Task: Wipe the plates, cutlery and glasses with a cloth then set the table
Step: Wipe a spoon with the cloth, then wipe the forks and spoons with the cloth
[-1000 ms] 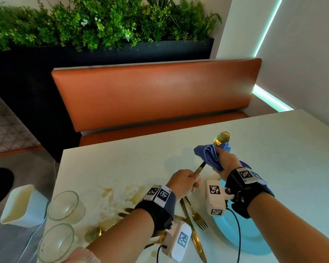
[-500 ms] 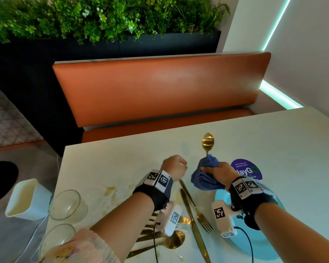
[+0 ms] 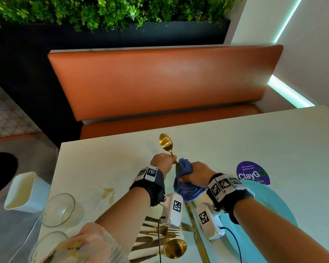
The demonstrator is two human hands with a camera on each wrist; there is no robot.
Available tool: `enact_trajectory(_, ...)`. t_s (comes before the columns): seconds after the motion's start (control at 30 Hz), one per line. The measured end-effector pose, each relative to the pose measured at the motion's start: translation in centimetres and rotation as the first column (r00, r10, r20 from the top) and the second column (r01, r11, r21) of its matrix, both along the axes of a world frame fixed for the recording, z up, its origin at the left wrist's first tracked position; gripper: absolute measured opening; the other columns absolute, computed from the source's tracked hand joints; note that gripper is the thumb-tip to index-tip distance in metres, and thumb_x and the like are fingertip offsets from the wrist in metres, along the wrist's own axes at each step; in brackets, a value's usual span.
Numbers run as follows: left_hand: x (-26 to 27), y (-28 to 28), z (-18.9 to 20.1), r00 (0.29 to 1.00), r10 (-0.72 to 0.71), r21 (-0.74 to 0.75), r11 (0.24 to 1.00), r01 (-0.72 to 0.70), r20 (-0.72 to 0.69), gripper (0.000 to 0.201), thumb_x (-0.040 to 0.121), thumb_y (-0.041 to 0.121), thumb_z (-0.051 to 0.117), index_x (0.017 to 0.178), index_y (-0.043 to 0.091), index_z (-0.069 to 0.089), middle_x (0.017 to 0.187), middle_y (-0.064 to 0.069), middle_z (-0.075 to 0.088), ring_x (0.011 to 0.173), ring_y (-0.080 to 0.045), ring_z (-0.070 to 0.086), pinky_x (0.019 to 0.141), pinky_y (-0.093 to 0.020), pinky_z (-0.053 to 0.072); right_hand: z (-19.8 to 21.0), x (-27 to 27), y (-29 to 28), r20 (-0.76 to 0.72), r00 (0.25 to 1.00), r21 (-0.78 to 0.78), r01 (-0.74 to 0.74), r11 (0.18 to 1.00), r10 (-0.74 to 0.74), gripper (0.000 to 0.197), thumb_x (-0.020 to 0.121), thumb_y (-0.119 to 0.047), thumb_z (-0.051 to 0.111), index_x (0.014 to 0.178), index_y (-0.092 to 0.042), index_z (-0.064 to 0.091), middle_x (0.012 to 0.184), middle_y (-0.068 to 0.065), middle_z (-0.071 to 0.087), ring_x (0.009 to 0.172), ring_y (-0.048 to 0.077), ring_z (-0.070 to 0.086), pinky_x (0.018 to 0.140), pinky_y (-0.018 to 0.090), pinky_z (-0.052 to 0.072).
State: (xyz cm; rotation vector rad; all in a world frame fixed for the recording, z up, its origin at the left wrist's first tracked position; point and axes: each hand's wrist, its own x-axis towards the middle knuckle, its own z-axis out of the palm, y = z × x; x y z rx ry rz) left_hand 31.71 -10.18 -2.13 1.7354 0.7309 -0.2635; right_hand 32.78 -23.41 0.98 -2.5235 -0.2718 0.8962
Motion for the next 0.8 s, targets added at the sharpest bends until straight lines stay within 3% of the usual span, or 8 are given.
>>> enact_trajectory(0.07,0.5,1.8,-0.4,0.999,0.018,0.106,0.994,-0.014,-0.039,0.034,0.094,0.030,0.053,0.108,0.003,0.068,0.117,-0.017,0.065,0.111,-0.035,0.058,0.093,-0.034,0.048,-0.2,0.5,0.0,0.015,1.000,-0.041,0.000,0.999,0.001,0.043,0.079,-0.035,0.070,0.108,-0.004,0.061,0.096,0.009,0.061,0.085,0.022,0.055,0.075,0.029,0.044)
enact_trajectory(0.13,1.0,4.3,-1.3,0.994,0.031,0.209,0.978,-0.009,-0.105,0.037,0.097,0.033,0.048,0.113,0.006,0.066,0.121,-0.014,0.064,0.113,-0.032,0.058,0.088,-0.030,0.043,-0.3,0.9,-0.4,0.036,0.999,-0.094,-0.004,0.996,0.007,0.038,0.080,-0.036,0.069,0.100,-0.005,0.062,0.089,0.006,0.058,0.080,0.020,0.052,0.070,0.027,0.040)
enact_trajectory(0.27,0.7,9.5,-3.5,0.963,0.095,0.345,0.939,-0.002,-0.252,0.039,0.096,0.034,0.049,0.113,0.002,0.063,0.120,-0.017,0.063,0.107,-0.033,0.060,0.082,-0.032,0.043,-0.4,1.5,-1.9,0.063,0.998,-0.138,0.034,0.990,-0.026,0.035,0.082,-0.037,0.067,0.097,-0.006,0.062,0.090,0.010,0.061,0.079,0.020,0.052,0.068,0.026,0.038)
enact_trajectory(0.33,0.6,11.1,-4.3,0.951,0.108,0.410,0.912,0.022,-0.291,0.039,0.095,0.034,0.050,0.110,0.000,0.064,0.118,-0.019,0.063,0.106,-0.034,0.061,0.085,-0.033,0.044,-0.4,1.8,-2.5,0.063,0.997,-0.140,0.058,0.988,-0.050,0.038,0.081,-0.036,0.067,0.101,-0.004,0.063,0.095,0.010,0.064,0.079,0.019,0.053,0.069,0.026,0.039)
enact_trajectory(0.43,0.7,12.4,-5.1,0.948,0.086,0.509,0.856,0.088,-0.307,0.039,0.096,0.033,0.050,0.110,-0.001,0.065,0.119,-0.020,0.063,0.109,-0.035,0.059,0.091,-0.036,0.045,-0.4,2.0,-2.9,0.066,0.996,-0.151,0.076,0.986,-0.066,0.038,0.081,-0.036,0.067,0.103,-0.005,0.063,0.091,0.007,0.063,0.079,0.019,0.053,0.069,0.025,0.039)
enact_trajectory(0.53,0.8,13.0,-5.7,0.947,0.061,0.555,0.821,0.133,-0.317,0.039,0.095,0.034,0.052,0.106,0.000,0.066,0.117,-0.019,0.065,0.108,-0.034,0.060,0.089,-0.035,0.045,-0.7,2.0,-3.0,0.062,0.995,-0.162,0.091,0.983,-0.082,0.037,0.081,-0.036,0.067,0.102,-0.006,0.063,0.088,0.004,0.060,0.079,0.019,0.053,0.070,0.025,0.039)
enact_trajectory(0.7,0.6,13.2,-6.8,0.961,0.089,0.563,0.823,0.076,-0.260,0.034,0.091,0.033,0.058,0.102,0.003,0.069,0.111,-0.017,0.068,0.105,-0.033,0.062,0.088,-0.034,0.047,-1.1,1.4,-2.9,0.048,0.994,-0.155,0.104,0.983,-0.097,0.038,0.079,-0.037,0.068,0.102,-0.007,0.064,0.090,0.004,0.062,0.080,0.018,0.054,0.070,0.025,0.040)
enact_trajectory(0.8,0.2,12.9,-6.8,0.971,0.124,0.555,0.832,0.011,-0.205,0.033,0.090,0.032,0.061,0.102,0.003,0.069,0.108,-0.017,0.069,0.102,-0.034,0.063,0.086,-0.034,0.048,-1.1,1.0,-2.8,0.054,0.992,-0.139,0.119,0.983,-0.113,0.042,0.078,-0.038,0.069,0.104,-0.006,0.063,0.100,0.008,0.067,0.082,0.019,0.056,0.072,0.026,0.043)
